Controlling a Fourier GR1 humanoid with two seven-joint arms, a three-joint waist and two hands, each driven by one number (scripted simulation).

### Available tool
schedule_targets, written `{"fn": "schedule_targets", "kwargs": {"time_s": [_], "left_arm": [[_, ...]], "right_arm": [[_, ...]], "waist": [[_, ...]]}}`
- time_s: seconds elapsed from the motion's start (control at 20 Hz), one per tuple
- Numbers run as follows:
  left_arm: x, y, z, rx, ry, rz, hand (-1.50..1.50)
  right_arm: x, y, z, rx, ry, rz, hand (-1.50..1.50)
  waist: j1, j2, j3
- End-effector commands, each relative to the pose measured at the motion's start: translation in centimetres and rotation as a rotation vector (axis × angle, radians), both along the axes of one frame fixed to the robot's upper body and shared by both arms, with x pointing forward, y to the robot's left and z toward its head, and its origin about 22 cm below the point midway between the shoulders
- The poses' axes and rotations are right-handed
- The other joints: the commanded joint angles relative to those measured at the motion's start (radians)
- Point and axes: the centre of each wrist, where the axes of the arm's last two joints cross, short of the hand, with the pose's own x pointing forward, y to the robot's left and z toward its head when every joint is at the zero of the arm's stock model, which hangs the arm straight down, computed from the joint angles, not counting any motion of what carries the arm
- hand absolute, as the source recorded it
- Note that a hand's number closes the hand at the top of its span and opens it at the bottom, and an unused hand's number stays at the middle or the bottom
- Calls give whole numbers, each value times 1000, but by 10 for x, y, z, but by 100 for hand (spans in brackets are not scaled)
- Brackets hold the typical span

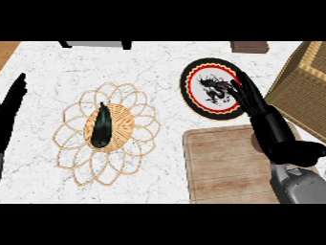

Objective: Pick the can from the cutting board and place it in the basket

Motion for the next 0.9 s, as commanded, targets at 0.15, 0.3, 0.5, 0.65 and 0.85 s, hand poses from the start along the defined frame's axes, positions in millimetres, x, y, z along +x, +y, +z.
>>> {"fn": "schedule_targets", "kwargs": {"time_s": [0.15,0.3,0.5,0.65,0.85], "left_arm": [[3,1,-6,-211,41,42,0],[-3,-29,-30,-333,116,-6,0],[8,-38,-21,-382,152,-36,0],[11,-24,-11,-391,169,-35,0],[8,-36,-1,-400,171,-27,0]], "right_arm": [[10,-90,71,131,-396,-120,150],[9,-115,99,-372,-517,0,150],[-2,-80,38,-450,-667,-16,-150],[3,-15,33,-330,-710,-153,-150],[-19,24,64,-339,-598,-246,-150]], "waist": [[-55,18,20],[-55,25,12],[-28,26,18],[-22,23,16],[-27,17,15]]}}
